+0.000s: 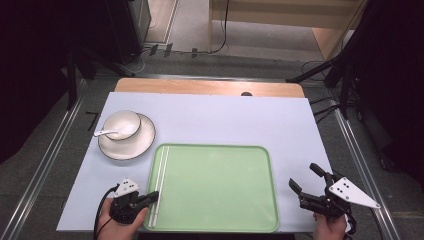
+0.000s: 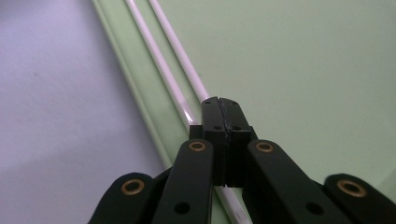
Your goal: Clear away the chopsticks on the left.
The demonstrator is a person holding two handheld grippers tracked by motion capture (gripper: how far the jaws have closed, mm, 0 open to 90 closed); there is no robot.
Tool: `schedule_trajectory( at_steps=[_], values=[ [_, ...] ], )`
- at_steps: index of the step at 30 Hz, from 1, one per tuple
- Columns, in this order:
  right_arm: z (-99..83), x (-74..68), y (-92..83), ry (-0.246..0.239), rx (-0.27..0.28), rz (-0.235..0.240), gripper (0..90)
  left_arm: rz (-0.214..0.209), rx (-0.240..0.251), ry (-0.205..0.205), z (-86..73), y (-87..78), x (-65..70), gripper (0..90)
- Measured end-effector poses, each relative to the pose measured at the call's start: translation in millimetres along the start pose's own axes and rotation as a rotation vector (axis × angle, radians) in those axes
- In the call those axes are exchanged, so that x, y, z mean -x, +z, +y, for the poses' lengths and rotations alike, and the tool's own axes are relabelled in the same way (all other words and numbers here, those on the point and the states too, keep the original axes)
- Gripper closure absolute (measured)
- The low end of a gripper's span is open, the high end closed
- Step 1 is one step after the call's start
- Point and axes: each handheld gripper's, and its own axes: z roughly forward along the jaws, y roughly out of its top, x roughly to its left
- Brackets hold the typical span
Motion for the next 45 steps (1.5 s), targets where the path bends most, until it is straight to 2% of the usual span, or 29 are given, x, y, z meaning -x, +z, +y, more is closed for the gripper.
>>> schedule_trajectory(
  at_steps=[6,22,27,29,30,31,32,33,35,36,37,38,39,45],
  values=[
    [-0.4,-0.4,-0.5,0.005,-0.002,0.001,12.8,0.006,-0.017,0.021,-4.1,1.1,6.6,90.0],
    [-0.5,-1.7,1.1,-0.001,-0.005,0.005,12.8,-0.021,-0.008,0.014,-4.4,4.2,9.0,90.0],
    [-0.8,-0.9,1.4,0.002,-0.006,0.003,12.8,-0.032,0.024,0.005,-3.3,1.2,6.4,86.8],
    [-0.7,-1.0,1.3,-0.001,-0.007,0.002,12.8,-0.043,0.055,0.011,-1.5,-2.2,3.8,79.7],
    [-0.7,-1.0,1.3,-0.001,-0.007,0.002,12.8,-0.043,0.055,0.011,-1.5,-2.2,3.8,74.5],
    [-0.7,-1.1,1.4,-0.001,-0.007,0.003,12.8,-0.060,0.087,0.017,0.3,-5.0,1.4,65.8],
    [-0.7,-1.1,1.3,-0.002,-0.007,0.004,12.8,-0.082,0.117,0.007,3.8,-9.8,-2.8,57.1],
    [-0.7,-1.0,1.3,-0.003,-0.006,0.003,12.8,-0.101,0.122,-0.001,6.5,-12.3,-5.6,48.5],
    [-0.9,-0.9,1.4,-0.003,-0.006,0.004,12.8,-0.078,0.159,0.017,9.7,-17.7,-9.0,20.5],
    [-0.9,-0.9,1.5,-0.002,-0.007,0.002,12.8,-0.073,0.175,0.040,10.0,-19.8,-11.0,9.4],
    [-1.0,-0.9,1.7,0.000,-0.008,0.003,12.8,-0.085,0.187,0.043,10.6,-22.7,-14.9,0.0],
    [-1.1,-1.0,1.9,0.003,-0.009,0.003,12.8,-0.085,0.187,0.043,10.6,-22.7,-14.9,0.0],
    [-1.1,-0.9,2.1,0.002,-0.008,0.002,12.8,-0.089,0.226,0.025,12.0,-28.7,-24.0,0.0],
    [-1.8,0.0,1.7,0.004,-0.011,-0.005,12.8,-0.077,0.297,0.038,19.1,-45.3,-48.0,0.0]
  ],
)
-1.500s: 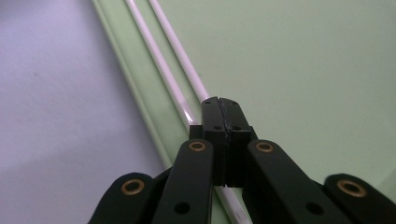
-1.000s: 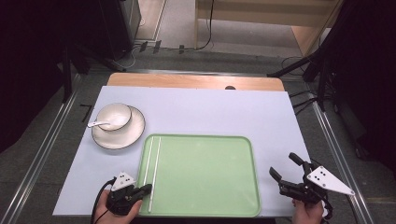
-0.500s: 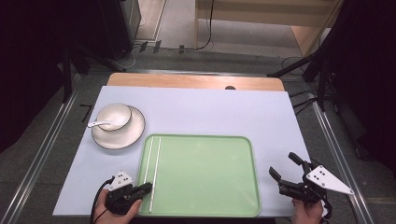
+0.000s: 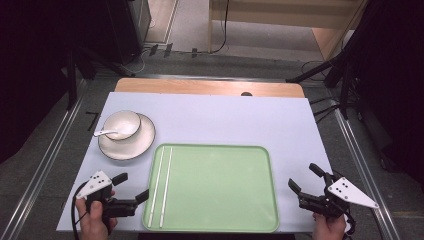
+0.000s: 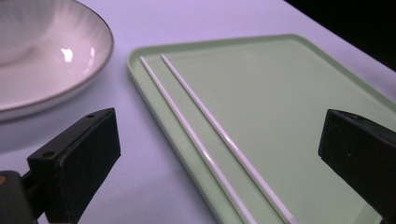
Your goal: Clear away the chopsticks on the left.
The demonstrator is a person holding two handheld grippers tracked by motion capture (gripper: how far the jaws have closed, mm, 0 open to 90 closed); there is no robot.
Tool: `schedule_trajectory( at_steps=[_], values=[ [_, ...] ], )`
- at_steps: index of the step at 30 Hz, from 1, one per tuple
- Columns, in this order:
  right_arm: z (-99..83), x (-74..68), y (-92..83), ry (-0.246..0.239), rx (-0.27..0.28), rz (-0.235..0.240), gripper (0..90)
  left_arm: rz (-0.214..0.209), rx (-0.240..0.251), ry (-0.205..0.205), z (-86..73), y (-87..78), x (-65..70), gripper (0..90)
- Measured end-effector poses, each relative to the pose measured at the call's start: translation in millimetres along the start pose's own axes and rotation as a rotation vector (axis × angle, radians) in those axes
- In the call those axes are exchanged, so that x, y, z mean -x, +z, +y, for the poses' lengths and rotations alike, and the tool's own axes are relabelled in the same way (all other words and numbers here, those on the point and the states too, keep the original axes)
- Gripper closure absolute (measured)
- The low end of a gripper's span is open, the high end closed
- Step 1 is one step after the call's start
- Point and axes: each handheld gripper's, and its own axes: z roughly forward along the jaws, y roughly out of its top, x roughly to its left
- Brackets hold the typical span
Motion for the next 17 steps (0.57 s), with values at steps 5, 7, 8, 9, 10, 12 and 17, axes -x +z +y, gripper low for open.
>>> schedule_trajectory(
  at_steps=[5,7,8,9,10,12,17],
  values=[
    [-0.2,0.3,1.0,0.002,-0.001,-0.003,12.8,0.000,0.051,0.013,8.5,-8.3,-16.6,0.0],
    [-0.5,0.1,1.5,-0.003,-0.004,-0.001,12.8,0.021,0.070,0.005,8.8,-10.3,-21.8,0.0],
    [-0.7,0.2,1.8,-0.003,-0.005,-0.001,12.8,0.019,0.074,-0.003,8.0,-10.9,-24.6,0.0],
    [-1.0,0.6,2.3,-0.003,-0.003,-0.002,12.8,0.020,0.078,-0.009,6.8,-11.2,-27.0,0.0],
    [-1.3,0.8,2.5,0.003,-0.007,-0.004,12.8,0.027,0.080,-0.013,5.7,-11.5,-28.6,0.0],
    [-1.8,1.3,2.7,0.003,-0.009,-0.009,12.8,0.027,0.071,-0.011,4.0,-12.4,-31.3,0.0],
    [-3.8,2.9,3.7,-0.005,-0.022,-0.016,12.8,0.038,0.054,-0.006,2.3,-11.6,-36.4,0.1]
  ],
)
